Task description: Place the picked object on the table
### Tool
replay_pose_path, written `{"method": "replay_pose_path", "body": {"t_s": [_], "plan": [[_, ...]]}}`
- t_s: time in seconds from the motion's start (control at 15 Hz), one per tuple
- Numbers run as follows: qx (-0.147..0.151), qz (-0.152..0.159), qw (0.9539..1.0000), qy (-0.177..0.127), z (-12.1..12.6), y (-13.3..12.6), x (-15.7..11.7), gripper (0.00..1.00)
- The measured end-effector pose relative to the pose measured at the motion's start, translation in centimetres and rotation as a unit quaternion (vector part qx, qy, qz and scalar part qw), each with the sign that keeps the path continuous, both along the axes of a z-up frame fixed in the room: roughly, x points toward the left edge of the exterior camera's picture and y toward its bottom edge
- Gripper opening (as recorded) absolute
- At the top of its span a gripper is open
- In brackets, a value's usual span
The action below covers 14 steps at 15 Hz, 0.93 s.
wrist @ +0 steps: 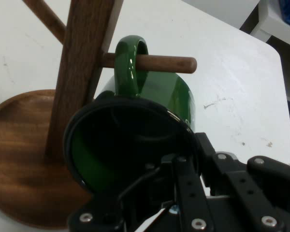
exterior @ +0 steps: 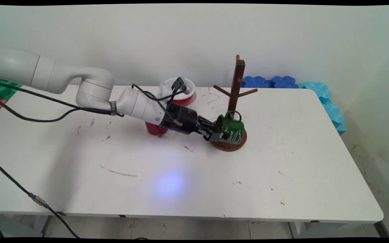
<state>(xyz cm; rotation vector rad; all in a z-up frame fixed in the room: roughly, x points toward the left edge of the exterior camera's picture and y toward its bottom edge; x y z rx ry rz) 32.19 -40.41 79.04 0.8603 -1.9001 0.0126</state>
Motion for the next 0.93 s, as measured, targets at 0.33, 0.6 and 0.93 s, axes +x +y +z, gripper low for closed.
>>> {"method": "replay_pose_path", "body": {"t_s": [0.33,0.6,0.93], "plan": [[-0.008,-0.005,1.0,-0.003,0.3,-0.1,-0.1,0.0],[-0.014,-0.011,0.9998,-0.005,0.6,-0.1,-0.2,0.0],[-0.02,-0.019,0.9996,-0.009,1.1,0.2,-0.3,0.0]]}}
